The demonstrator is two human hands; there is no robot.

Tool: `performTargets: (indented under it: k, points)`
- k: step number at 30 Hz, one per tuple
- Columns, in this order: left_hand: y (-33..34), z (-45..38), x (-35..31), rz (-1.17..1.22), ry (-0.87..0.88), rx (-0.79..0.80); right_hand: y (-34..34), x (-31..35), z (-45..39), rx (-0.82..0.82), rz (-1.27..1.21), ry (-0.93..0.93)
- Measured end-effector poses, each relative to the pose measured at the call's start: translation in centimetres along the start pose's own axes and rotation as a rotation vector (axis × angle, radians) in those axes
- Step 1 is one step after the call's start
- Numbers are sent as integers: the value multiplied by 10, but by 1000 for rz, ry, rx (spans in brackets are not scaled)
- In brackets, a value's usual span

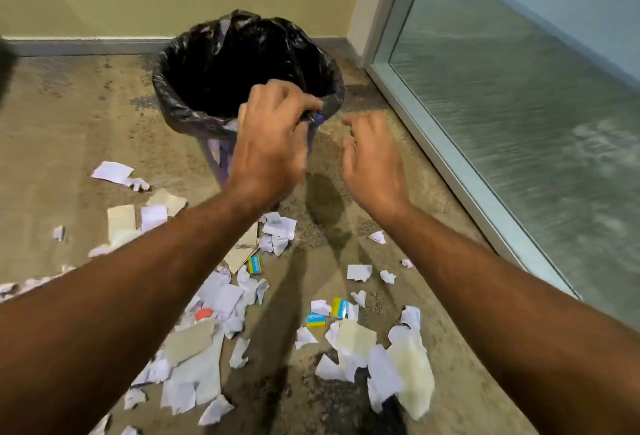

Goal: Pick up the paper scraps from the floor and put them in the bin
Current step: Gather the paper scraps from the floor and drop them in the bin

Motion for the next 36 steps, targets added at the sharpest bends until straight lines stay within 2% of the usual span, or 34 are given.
performTargets:
  k: [2, 4, 6, 8, 11, 13, 18, 24, 29, 36]
  points:
    - [9, 42, -10, 37, 60, 111, 4, -31, 40, 105, 72, 26]
    - [19, 87, -15, 104, 45, 359, 14, -65, 83, 355, 133, 83]
    - [30, 135, -11, 132, -95, 679, 23, -92, 127, 691, 161, 202]
    - [41, 182, -4, 48, -260, 963, 24, -107, 164, 931, 167, 282]
    - [48, 244, -2, -107, -384, 1284, 22, -117, 195, 1081, 195, 276]
    - [51, 274, -6, -167, -363, 1390, 20, -117, 204, 1173, 221, 260]
    - [59, 301, -20, -222, -229, 1398, 28, -104, 221, 1319, 246, 161]
    - [60, 299, -35, -209, -190, 1284, 25, -89, 243, 1296, 260, 60]
    - [57, 296, -35, -174, -149, 1145, 21, -66, 259, 1153, 347, -10]
    - [57, 305, -27, -48, -212, 999, 14, -57, 274, 990, 180, 87]
Point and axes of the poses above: each hand's wrist, its own z-axis away from the middle knuckle, its own y-axis out of the palm, x = y × z, the point moved 3 cm from there along -z, towards the middle knuckle, and after that the axes turned 10 degrees about -x, right-handed, at the moved point
